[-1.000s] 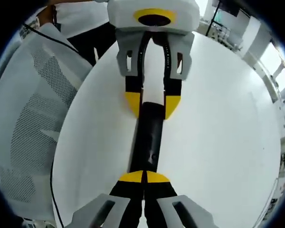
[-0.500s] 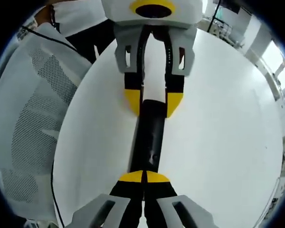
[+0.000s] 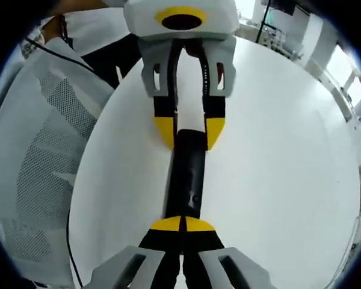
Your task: Press the specified remote control buttons in sequence, fully releasing each button before pressing the next.
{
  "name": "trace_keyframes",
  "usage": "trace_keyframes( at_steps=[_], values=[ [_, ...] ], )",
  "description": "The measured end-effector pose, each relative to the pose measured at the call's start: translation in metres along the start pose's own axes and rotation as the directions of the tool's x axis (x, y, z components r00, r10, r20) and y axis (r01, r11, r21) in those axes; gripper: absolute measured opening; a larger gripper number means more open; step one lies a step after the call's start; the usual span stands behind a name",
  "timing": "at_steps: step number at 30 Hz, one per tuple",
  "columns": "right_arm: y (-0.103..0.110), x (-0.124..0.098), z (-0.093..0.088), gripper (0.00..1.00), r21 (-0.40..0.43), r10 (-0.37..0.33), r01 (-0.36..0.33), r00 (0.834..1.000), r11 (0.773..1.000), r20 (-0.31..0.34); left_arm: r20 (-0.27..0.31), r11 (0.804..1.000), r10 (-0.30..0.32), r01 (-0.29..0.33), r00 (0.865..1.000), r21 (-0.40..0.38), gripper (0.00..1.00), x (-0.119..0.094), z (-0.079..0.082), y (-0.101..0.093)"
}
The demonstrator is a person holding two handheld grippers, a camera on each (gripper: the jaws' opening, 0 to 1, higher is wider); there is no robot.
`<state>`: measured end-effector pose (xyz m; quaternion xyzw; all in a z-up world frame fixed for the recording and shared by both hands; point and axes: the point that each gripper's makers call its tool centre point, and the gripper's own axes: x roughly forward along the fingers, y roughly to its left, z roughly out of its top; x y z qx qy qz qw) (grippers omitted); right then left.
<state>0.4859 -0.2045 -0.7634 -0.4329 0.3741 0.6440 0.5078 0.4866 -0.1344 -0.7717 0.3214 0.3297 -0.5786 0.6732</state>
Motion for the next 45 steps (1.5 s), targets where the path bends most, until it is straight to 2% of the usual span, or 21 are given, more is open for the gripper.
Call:
trace_keyframes(
  at_steps=[12,17,30,45],
  values=[
    [-0.004,-0.018,0.011,0.0,-0.039,-0.021,0.021,1.0,0.999,-0.013,-0.012,1.0,0.003,-0.003,1.0,0.003,0.23,0.001,0.0,0.0],
    [-0.012,-0.021,0.015,0.0,-0.044,-0.033,0.032,0.999,0.998,-0.013,-0.014,1.0,0.0,0.0,1.0,0.004,0.23,0.001,0.0,0.0],
    [-0.016,-0.026,0.021,0.0,-0.064,-0.037,0.036,0.999,0.997,-0.017,-0.015,1.0,-0.002,0.002,1.0,0.005,0.23,0.002,0.0,0.001],
    [-0.015,-0.014,0.024,0.0,-0.072,-0.008,0.006,0.999,0.997,-0.034,-0.007,1.0,0.001,-0.001,1.0,0.005,0.23,0.002,0.001,0.0]
  ],
)
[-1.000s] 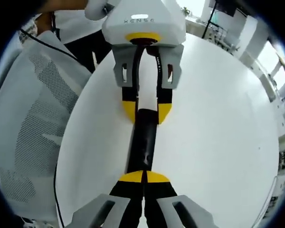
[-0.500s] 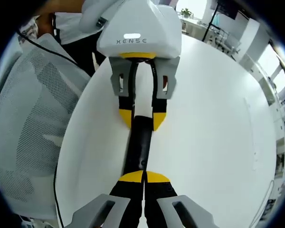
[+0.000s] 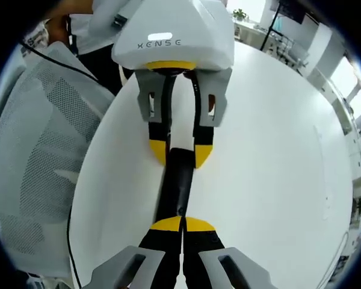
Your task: Press the specified remote control buttons in sequence, fully releasing each button before pressing the next.
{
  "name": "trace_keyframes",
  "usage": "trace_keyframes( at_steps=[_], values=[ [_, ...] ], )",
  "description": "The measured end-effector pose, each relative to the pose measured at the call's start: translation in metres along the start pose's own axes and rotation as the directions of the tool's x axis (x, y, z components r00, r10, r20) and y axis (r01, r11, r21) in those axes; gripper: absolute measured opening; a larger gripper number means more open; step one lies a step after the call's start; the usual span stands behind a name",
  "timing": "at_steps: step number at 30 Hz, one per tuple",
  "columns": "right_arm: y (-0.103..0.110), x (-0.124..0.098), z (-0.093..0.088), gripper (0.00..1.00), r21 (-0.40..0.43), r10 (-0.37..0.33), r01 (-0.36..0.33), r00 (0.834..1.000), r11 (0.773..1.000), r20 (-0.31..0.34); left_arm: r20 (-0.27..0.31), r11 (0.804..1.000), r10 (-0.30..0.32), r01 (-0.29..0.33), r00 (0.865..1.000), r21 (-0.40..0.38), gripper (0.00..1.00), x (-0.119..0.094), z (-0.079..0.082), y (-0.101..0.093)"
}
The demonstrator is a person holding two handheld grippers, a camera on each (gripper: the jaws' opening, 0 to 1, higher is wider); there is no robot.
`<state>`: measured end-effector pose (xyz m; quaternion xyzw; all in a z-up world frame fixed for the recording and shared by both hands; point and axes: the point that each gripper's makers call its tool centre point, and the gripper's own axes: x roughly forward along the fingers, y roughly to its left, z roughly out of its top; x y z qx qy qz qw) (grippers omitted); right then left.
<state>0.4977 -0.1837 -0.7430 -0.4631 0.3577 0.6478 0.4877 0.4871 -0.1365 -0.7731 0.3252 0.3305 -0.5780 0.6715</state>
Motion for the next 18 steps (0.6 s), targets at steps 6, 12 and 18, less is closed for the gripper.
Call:
trace_keyframes(
  at_steps=[6,12,18],
  values=[
    [0.0,0.007,-0.002,0.0,-0.003,0.009,-0.009,1.0,1.0,-0.002,0.002,1.0,0.0,0.0,1.0,0.001,0.23,0.0,0.0,0.0],
    [0.0,0.014,-0.005,0.0,0.004,0.018,-0.018,1.0,1.0,0.001,0.003,1.0,0.001,-0.001,1.0,0.002,0.23,0.0,0.001,0.0],
    [0.0,0.018,-0.006,0.0,0.004,0.024,-0.024,1.0,1.0,0.002,0.006,1.0,0.003,-0.003,1.0,0.001,0.23,0.0,0.001,0.001]
  ],
)
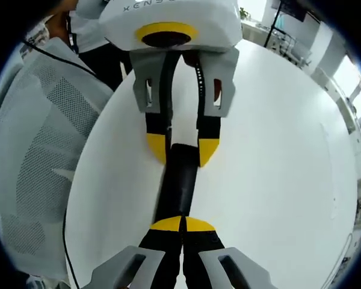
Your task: Press the specified remote control buttons in sequence, fully releasing each button before pressing the next.
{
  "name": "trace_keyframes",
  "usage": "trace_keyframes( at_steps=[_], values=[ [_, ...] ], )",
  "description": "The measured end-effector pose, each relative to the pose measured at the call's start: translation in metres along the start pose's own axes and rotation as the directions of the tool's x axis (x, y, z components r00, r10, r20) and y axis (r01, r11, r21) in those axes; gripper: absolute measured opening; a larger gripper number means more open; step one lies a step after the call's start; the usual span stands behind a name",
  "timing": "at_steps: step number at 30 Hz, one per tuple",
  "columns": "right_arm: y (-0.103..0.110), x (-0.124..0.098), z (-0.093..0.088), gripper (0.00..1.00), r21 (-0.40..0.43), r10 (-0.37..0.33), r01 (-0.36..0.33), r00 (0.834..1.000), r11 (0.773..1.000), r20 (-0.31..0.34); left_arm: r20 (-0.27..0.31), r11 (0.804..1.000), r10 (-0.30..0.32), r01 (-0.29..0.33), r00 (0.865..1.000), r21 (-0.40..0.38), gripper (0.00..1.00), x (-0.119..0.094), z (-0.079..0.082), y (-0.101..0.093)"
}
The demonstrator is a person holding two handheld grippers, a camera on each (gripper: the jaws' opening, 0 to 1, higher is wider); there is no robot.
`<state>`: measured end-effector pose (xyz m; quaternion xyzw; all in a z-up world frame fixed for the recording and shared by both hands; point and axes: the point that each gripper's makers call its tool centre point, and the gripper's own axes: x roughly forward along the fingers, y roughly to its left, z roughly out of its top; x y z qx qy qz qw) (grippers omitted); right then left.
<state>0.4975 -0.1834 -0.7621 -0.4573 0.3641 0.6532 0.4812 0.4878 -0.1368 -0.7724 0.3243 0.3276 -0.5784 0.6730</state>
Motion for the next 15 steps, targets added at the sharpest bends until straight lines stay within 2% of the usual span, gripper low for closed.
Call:
trace_keyframes(
  at_steps=[15],
  values=[
    [-0.0009,0.0044,0.0008,0.0,-0.003,0.008,-0.009,1.0,1.0,-0.007,0.001,1.0,0.002,-0.002,1.0,0.001,0.23,-0.0018,-0.0013,-0.0004]
  ],
)
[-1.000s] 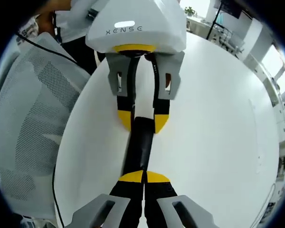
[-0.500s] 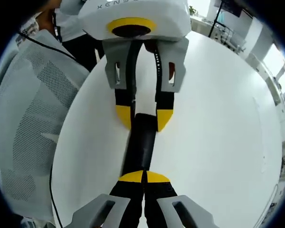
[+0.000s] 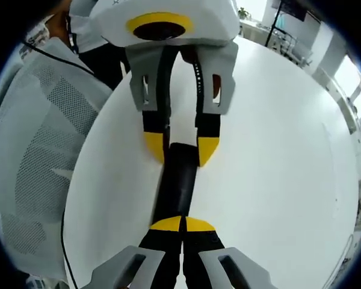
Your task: Press the specified remote control buttons in sequence, fully releasing each button before pressing the next.
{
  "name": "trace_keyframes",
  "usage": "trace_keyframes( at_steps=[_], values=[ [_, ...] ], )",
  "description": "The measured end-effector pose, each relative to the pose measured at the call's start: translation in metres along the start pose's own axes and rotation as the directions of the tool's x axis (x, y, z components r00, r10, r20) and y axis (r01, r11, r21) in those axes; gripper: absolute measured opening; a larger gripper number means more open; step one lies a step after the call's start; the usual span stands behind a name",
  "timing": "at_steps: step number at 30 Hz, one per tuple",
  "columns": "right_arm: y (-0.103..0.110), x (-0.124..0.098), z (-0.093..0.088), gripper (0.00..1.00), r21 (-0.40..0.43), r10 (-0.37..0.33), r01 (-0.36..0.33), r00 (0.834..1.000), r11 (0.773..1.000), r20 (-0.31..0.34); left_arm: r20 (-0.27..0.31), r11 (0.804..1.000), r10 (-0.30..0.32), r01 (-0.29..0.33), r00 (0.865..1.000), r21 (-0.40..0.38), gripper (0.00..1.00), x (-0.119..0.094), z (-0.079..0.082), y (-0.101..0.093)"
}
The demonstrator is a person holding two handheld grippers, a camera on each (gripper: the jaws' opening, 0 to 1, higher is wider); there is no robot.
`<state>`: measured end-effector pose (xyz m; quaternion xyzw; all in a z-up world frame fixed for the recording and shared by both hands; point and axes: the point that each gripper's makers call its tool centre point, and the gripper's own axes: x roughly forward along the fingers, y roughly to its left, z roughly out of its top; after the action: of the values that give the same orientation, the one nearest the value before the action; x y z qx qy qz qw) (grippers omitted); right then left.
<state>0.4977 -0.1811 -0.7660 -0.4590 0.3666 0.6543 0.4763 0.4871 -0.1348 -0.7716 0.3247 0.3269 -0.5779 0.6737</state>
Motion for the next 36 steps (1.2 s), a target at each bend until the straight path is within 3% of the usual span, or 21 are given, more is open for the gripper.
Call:
trace_keyframes(
  at_steps=[29,36],
  values=[
    [0.002,0.002,0.005,0.0,0.012,0.001,-0.002,1.0,1.0,0.017,0.003,1.0,0.001,-0.001,1.0,-0.001,0.23,-0.001,-0.003,0.0],
    [0.002,-0.007,0.008,0.0,-0.006,-0.017,0.017,1.0,1.0,0.009,0.0,1.0,0.006,-0.006,1.0,0.001,0.23,-0.001,-0.003,0.0]
  ],
)
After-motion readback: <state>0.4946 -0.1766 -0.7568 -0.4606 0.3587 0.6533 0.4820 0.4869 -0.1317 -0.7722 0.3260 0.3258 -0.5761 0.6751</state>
